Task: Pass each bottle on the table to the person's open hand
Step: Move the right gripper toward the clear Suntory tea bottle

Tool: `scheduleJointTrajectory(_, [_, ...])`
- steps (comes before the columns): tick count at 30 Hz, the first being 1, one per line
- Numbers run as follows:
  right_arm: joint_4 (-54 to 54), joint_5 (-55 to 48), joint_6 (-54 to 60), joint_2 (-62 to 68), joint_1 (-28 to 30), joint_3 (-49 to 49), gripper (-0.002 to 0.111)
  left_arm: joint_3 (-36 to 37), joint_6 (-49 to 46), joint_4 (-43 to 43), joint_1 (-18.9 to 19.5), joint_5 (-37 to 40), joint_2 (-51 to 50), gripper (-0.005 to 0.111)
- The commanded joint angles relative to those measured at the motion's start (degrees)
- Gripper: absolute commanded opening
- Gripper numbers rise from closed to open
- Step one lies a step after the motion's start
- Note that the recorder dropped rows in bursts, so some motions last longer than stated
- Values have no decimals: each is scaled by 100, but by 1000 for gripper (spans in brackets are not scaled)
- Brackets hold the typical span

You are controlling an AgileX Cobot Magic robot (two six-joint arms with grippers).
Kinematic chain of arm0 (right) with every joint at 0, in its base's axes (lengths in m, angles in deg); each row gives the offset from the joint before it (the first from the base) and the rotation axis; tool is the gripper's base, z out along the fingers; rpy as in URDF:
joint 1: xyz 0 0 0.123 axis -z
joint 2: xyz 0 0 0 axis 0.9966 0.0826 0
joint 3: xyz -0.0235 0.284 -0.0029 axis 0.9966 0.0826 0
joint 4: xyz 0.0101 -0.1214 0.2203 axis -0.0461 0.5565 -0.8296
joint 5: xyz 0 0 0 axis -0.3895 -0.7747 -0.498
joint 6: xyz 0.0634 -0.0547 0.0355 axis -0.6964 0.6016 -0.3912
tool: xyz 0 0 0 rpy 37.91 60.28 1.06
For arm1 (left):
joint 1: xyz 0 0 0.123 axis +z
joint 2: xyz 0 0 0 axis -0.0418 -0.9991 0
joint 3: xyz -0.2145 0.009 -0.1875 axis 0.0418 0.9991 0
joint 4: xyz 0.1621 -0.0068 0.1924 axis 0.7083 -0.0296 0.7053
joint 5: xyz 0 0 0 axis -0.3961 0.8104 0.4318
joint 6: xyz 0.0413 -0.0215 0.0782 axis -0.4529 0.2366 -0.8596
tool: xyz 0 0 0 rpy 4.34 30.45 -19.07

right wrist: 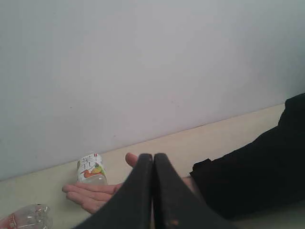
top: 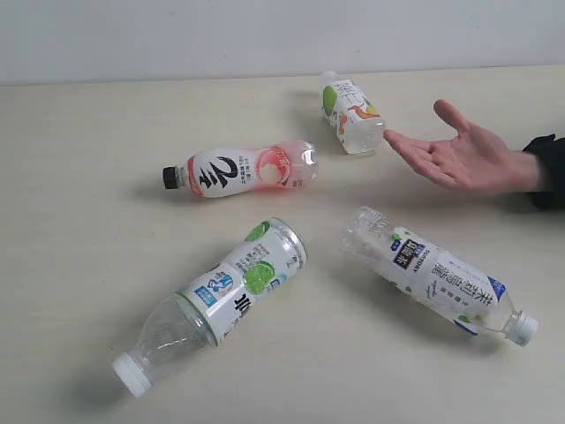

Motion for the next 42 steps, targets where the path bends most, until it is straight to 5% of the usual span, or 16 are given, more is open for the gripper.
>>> scheduleJointTrajectory(1, [-110, 57, 31, -35, 50, 29, 0, 16, 35, -3, 13, -34, 30, 1])
scheduleJointTrajectory(15, [-110, 81, 31, -35, 50, 29, 0, 16, 35, -3, 13, -34, 30, 1])
scheduleJointTrajectory(27, [-125, 819, 31, -35, 50, 29, 0, 16, 35, -3, 13, -34, 30, 1])
scheduleJointTrajectory(33, [-567, 2082, -90, -35, 50, 29, 0, 16, 35, -3, 13, -34, 30, 1])
scheduleJointTrajectory(42, [-933, 2225, -874, -35, 50, -25, 0, 16, 35, -3, 13, -34, 30, 1])
